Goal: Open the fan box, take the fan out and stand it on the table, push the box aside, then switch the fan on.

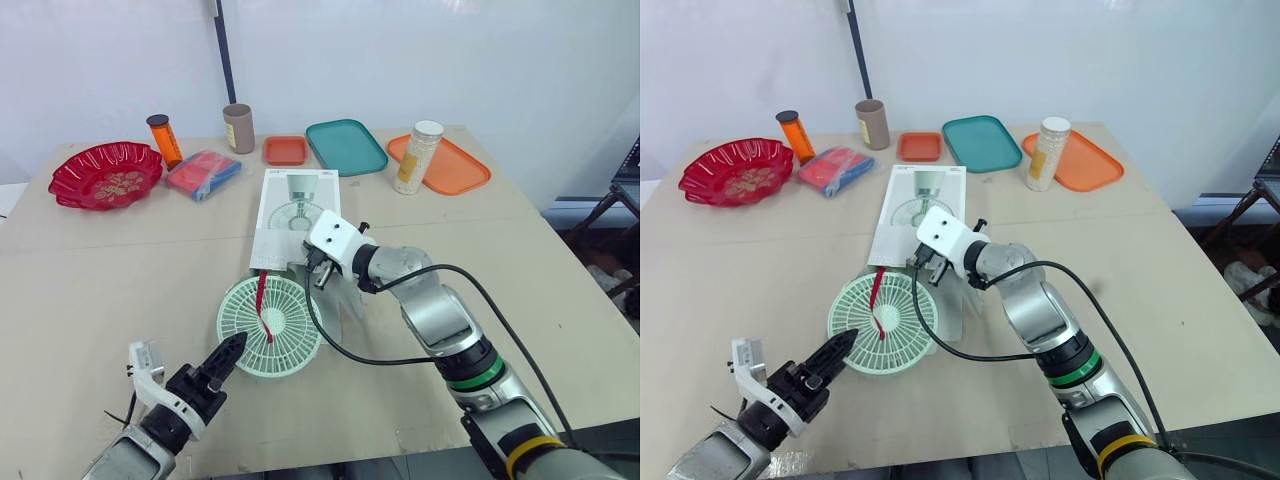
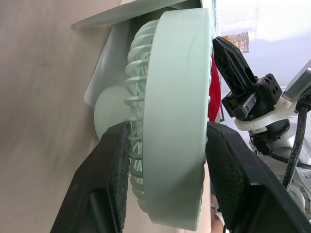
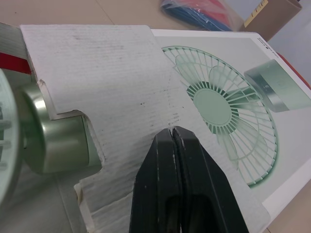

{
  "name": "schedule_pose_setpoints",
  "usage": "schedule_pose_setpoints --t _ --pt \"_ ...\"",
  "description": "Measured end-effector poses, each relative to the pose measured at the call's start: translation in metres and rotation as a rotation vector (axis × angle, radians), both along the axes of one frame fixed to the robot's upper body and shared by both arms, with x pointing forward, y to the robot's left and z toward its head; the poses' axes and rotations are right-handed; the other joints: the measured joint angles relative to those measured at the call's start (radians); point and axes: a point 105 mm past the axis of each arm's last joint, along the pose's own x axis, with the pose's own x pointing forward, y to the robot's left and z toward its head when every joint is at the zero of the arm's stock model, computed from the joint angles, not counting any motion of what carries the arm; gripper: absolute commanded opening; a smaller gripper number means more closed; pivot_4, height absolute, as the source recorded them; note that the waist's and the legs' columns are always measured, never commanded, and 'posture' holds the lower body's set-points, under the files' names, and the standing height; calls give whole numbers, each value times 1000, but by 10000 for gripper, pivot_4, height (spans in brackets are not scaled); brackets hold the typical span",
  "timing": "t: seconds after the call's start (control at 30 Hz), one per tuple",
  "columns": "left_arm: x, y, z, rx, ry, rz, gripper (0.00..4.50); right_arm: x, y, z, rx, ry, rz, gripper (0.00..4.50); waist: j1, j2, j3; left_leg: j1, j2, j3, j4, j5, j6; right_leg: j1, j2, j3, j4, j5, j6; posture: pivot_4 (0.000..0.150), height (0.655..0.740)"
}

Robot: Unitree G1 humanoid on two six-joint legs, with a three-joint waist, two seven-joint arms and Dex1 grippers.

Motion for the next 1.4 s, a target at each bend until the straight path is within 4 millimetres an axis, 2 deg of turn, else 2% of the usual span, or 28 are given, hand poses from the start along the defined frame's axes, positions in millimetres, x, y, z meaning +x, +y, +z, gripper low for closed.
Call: schedule_pose_setpoints --t 0.37,0.97,1.4 --pt "-20 5 -6 -23 13 -14 19409 -1 2 1 5 4 3 0 -1 0 0 1 1 1 0 -2 0 0 0 0 0 -2 1 1500 7255" --pt "-26 9 -7 -1 17 -28 19409 -2 3 2 11 15 4 0 -1 1 0 1 1 1 0 -2 0 0 0 0 0 -3 0 1500 7255" --pt "-40 7 -10 -2 40 -33 19409 -3 4 3 18 22 5 0 -2 2 0 1 2 2 0 -5 2 0 0 0 0 -5 0 1500 7255"
